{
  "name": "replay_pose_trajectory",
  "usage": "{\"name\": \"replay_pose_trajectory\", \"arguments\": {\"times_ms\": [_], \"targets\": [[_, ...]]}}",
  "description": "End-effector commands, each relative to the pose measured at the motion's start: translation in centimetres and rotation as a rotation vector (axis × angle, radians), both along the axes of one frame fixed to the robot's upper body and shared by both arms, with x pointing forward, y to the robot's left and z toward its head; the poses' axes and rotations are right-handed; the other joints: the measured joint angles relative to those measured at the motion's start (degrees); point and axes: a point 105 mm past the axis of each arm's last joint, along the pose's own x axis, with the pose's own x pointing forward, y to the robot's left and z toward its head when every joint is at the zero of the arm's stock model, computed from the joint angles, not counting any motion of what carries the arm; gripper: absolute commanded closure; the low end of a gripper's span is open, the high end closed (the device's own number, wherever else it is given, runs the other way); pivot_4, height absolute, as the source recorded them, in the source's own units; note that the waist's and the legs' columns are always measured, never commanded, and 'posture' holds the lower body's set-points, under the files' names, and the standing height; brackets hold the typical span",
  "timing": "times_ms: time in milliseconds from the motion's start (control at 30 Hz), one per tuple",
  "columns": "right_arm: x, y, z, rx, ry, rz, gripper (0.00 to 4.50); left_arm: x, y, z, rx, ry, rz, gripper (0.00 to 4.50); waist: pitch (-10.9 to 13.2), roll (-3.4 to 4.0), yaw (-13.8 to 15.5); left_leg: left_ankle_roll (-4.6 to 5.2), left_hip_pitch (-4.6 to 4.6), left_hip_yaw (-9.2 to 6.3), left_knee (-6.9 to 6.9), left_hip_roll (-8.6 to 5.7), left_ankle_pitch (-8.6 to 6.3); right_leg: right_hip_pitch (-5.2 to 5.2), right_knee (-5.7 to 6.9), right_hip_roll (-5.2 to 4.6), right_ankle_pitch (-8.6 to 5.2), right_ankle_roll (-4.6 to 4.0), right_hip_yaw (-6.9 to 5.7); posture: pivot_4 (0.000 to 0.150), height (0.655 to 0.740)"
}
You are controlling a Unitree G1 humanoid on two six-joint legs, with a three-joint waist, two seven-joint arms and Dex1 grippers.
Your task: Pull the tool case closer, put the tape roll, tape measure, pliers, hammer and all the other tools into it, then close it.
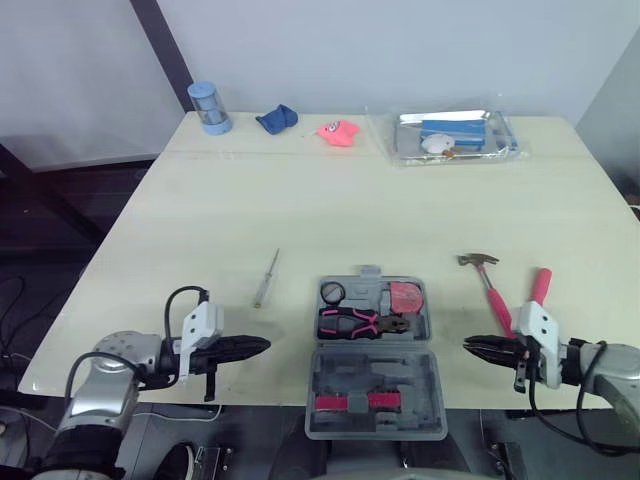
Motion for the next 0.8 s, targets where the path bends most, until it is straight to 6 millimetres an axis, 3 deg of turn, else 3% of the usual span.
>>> {"name": "replay_pose_trajectory", "arguments": {"times_ms": [33,333,800], "targets": [[0.6,0.9,0.0,-0.037,-0.046,0.064,4.42,0.2,-0.8,-0.3,0.012,0.016,-0.057,4.48,0.0,0.00,-0.1,0.00,-0.01,-0.02,0.02,0.00,0.00,0.00,0.01,0.00,0.00,0.00,-0.02,0.150,0.7400],[1.5,3.1,-1.9,-0.087,-0.064,0.135,4.42,1.8,-2.5,-1.4,0.025,0.030,-0.084,4.48,0.0,0.00,-0.1,0.00,-0.03,-0.10,0.09,-0.02,0.00,0.00,0.06,0.01,0.00,0.00,-0.08,0.150,0.7400],[2.0,4.2,-2.6,-0.104,-0.070,0.169,4.42,1.6,-4.2,-2.3,0.035,0.051,-0.141,4.48,0.0,0.00,-0.1,0.00,-0.01,-0.13,0.09,-0.03,0.00,0.01,0.09,0.01,0.00,0.00,-0.09,0.150,0.7400]]}}
